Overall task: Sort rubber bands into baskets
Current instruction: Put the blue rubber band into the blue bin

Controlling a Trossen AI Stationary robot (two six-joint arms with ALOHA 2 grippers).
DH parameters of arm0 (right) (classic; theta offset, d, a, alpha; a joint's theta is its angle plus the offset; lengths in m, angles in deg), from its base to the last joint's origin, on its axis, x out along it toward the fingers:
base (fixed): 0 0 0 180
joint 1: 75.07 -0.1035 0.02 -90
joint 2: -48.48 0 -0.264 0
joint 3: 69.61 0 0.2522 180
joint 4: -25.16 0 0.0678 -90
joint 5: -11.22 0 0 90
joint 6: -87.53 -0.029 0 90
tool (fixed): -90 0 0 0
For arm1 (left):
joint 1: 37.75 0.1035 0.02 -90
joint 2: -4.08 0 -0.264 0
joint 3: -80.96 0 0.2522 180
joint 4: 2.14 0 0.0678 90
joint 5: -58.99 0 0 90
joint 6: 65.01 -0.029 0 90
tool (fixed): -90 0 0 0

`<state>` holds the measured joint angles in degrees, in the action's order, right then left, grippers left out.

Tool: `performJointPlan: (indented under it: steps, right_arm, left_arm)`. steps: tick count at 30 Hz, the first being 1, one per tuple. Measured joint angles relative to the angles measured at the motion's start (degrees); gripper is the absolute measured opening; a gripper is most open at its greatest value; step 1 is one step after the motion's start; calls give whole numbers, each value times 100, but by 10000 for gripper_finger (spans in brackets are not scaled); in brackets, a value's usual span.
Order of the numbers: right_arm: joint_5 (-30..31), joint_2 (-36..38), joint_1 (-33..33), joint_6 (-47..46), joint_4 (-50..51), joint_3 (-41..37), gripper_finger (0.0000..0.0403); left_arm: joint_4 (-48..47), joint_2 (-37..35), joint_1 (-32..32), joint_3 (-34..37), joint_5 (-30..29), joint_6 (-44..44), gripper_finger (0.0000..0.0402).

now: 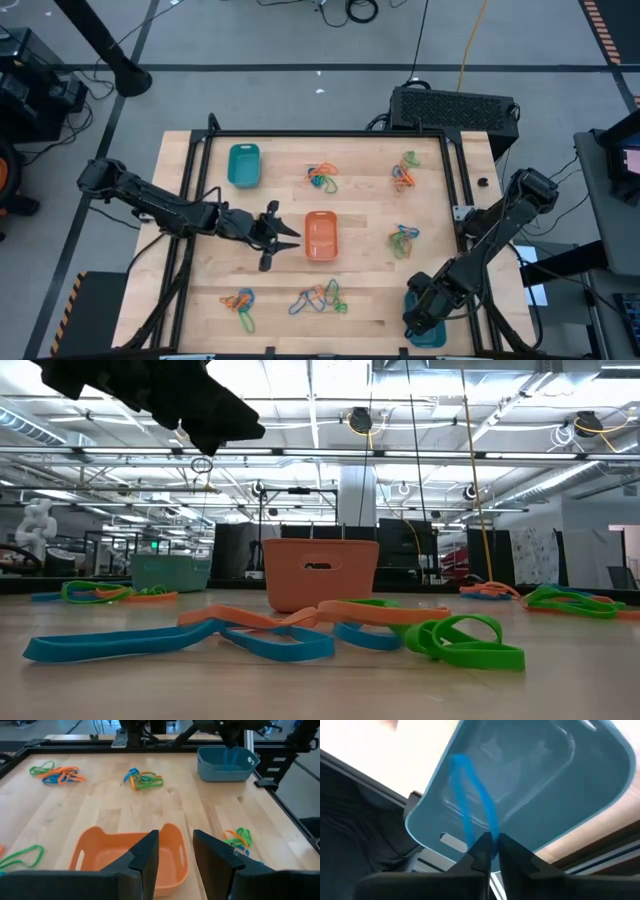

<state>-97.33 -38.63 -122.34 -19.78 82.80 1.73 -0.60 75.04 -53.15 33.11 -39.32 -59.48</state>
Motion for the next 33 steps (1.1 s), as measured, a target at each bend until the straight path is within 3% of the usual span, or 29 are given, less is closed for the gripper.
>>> performJointPlan:
  steps: [6, 10, 19, 27, 33]
  right_arm:
    - [-573, 0, 114, 69, 486, 0, 76]
    - [-842, 4, 247, 633, 520, 0, 98]
    - [-787, 72, 752, 1807, 421, 105, 92]
    - [174, 79, 1150, 3017, 406, 881, 81]
    - [1600, 81, 1276, 4454, 122, 1224, 82]
  left_arm:
    - [-160, 0, 0, 0, 61, -11, 128]
    - [-171, 0, 0, 0, 63, -81, 128]
    - [-557, -72, 0, 0, 78, -99, 128]
    - [-858, -276, -98, 0, 216, 111, 128]
    - [-881, -280, -136, 0, 235, 36, 128]
